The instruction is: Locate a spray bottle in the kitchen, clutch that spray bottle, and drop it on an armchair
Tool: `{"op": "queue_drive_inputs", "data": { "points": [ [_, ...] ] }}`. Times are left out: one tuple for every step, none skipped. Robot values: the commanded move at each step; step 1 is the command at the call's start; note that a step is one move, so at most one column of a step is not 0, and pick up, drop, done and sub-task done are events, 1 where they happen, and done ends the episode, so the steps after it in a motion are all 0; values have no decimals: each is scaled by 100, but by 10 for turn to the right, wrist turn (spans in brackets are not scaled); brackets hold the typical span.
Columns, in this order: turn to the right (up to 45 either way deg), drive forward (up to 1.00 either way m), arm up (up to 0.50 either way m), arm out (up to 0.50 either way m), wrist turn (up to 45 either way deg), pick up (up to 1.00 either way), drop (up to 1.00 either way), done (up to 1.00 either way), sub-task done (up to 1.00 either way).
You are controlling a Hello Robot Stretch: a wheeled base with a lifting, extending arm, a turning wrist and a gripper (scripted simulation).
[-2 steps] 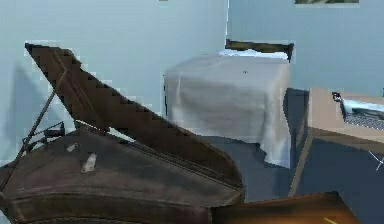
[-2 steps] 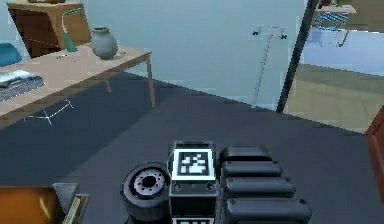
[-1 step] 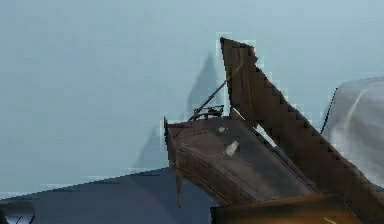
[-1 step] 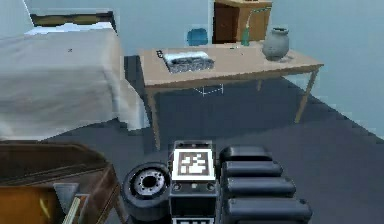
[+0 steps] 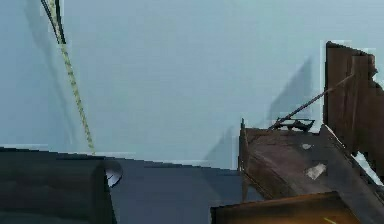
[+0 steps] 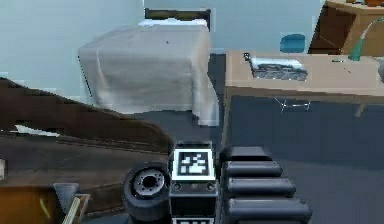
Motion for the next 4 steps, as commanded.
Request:
{"op": "queue_drive_inputs", "data": {
  "points": [
    [450, 0, 0, 0, 0, 0, 0, 0, 0],
    [450, 0, 0, 0, 0, 0, 0, 0, 0],
    [390, 0, 0, 0, 0, 0, 0, 0, 0],
    [450, 0, 0, 0, 0, 0, 0, 0, 0]
  ]
}}
